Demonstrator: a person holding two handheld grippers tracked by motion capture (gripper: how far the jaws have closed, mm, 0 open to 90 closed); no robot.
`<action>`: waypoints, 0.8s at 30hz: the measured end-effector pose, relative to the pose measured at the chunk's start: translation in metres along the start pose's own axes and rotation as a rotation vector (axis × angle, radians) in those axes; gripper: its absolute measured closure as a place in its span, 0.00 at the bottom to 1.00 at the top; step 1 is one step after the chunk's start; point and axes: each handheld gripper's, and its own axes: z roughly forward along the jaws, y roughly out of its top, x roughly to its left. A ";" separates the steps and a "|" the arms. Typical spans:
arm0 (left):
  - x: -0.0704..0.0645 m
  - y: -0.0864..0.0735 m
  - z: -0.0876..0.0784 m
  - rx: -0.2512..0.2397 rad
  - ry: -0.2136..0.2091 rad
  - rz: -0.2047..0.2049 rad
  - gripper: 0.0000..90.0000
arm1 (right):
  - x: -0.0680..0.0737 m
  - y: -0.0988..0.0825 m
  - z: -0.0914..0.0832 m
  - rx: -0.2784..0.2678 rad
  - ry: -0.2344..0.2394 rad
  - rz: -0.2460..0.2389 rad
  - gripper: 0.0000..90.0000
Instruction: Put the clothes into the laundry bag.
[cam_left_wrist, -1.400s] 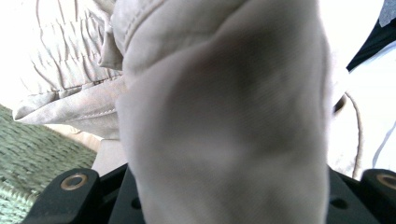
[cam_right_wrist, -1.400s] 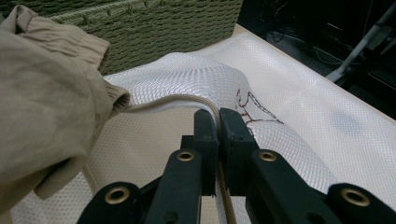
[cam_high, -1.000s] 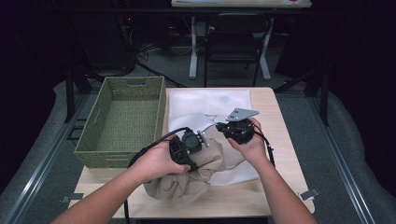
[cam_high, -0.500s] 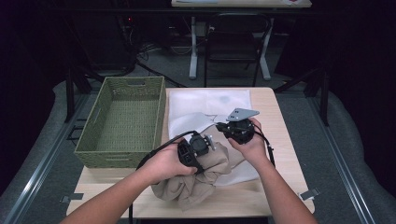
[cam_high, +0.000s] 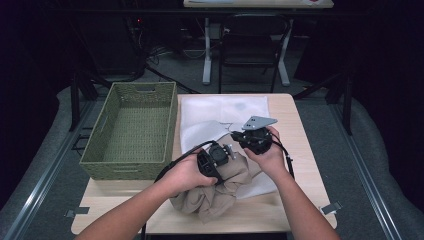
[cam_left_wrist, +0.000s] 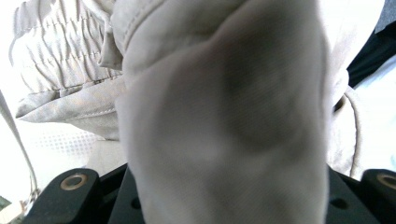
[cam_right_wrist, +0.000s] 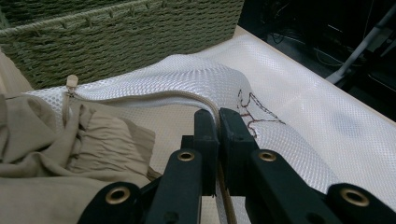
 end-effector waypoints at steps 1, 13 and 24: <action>0.001 0.001 0.001 0.002 0.000 -0.003 0.76 | 0.000 0.000 0.000 0.000 0.000 0.000 0.96; 0.012 0.009 0.017 0.002 0.010 -0.062 0.76 | 0.000 0.000 -0.001 -0.003 0.001 0.000 0.96; 0.027 0.004 0.032 -0.045 0.034 -0.154 0.76 | 0.000 0.000 -0.001 0.001 0.001 -0.001 0.96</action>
